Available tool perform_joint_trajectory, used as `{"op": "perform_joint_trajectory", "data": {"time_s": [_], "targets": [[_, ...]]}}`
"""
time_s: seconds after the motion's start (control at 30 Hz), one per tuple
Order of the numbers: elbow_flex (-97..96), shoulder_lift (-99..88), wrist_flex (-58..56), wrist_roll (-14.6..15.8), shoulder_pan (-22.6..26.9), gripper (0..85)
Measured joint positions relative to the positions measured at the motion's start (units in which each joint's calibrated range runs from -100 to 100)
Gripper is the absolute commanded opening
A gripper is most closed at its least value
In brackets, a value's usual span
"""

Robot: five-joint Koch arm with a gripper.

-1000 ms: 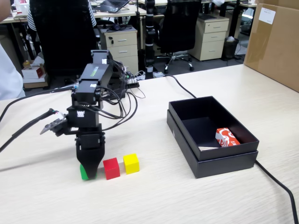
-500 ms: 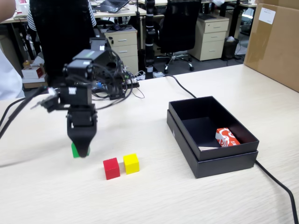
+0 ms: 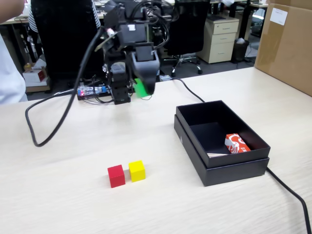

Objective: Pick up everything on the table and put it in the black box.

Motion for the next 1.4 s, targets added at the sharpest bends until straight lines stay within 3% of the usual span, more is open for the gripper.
{"op": "perform_joint_trajectory", "data": {"time_s": [0.23,0.4,0.77,0.97,1.07,1.13,1.2,1.27,1.4], "targets": [[-0.5,1.4,0.0,3.4,5.3,0.9],[5.3,20.1,0.0,5.9,9.1,0.9],[18.4,48.9,0.1,9.9,12.3,0.9],[20.5,60.1,0.1,10.2,12.4,1.2],[22.5,63.2,0.1,10.2,12.4,14.8],[22.7,63.6,0.1,10.2,12.4,15.2],[22.7,63.8,0.1,10.2,12.4,35.6],[22.7,63.8,0.1,10.2,12.4,39.8],[22.3,60.2,0.1,10.2,12.4,39.8]]}}
